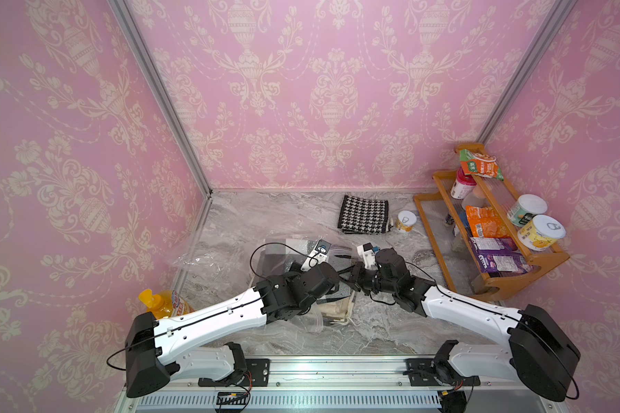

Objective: Take the scarf out of the vacuum bag
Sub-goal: Take out the scarf from the vacuum bag.

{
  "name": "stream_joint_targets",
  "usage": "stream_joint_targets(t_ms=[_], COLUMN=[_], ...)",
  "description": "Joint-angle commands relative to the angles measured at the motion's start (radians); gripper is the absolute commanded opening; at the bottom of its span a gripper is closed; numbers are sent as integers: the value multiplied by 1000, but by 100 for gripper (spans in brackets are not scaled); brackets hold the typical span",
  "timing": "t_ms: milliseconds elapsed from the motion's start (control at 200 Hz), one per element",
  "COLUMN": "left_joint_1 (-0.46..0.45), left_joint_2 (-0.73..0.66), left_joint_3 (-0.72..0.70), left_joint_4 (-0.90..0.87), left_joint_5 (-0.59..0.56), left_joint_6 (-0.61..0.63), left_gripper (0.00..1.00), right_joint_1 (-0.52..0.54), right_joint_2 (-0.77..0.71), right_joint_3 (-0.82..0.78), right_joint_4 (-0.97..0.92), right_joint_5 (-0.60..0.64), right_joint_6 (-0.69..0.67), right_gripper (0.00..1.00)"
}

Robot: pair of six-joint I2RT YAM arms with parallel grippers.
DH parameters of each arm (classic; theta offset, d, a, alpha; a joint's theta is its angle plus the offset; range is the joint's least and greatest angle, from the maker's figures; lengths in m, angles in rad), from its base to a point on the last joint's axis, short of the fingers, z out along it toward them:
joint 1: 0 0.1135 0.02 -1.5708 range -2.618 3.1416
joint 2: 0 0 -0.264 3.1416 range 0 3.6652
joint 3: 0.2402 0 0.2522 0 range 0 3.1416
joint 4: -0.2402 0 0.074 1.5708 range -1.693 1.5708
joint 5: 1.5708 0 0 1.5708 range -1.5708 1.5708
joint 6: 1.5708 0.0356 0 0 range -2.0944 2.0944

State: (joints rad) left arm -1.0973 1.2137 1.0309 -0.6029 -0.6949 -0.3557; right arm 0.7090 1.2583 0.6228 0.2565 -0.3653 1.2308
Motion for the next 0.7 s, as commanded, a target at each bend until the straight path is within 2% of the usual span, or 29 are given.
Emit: stream_joint_targets(t_ms=[0, 250, 490, 695], left_joint_1=[-6, -6, -1, 5], left_joint_2=[12, 45, 67, 78], left_joint_3=[-11, 3, 0, 6], left_joint_4=[8, 6, 22, 28], left_joint_5=[-24, -30, -28, -23], left_joint_6=[8, 4, 1, 8], left_gripper=[0, 0, 0, 0], right_joint_1=[-3, -4, -33, -57], right_joint_2=[-64, -188, -221, -213], right_joint_3=[23, 115, 208, 311], right_joint_4=[-46, -416, -764, -1067], right_joint_5=[-33, -27, -13, 141], right_joint_6=[-30, -212, -404, -553], right_gripper=[0, 0, 0, 0])
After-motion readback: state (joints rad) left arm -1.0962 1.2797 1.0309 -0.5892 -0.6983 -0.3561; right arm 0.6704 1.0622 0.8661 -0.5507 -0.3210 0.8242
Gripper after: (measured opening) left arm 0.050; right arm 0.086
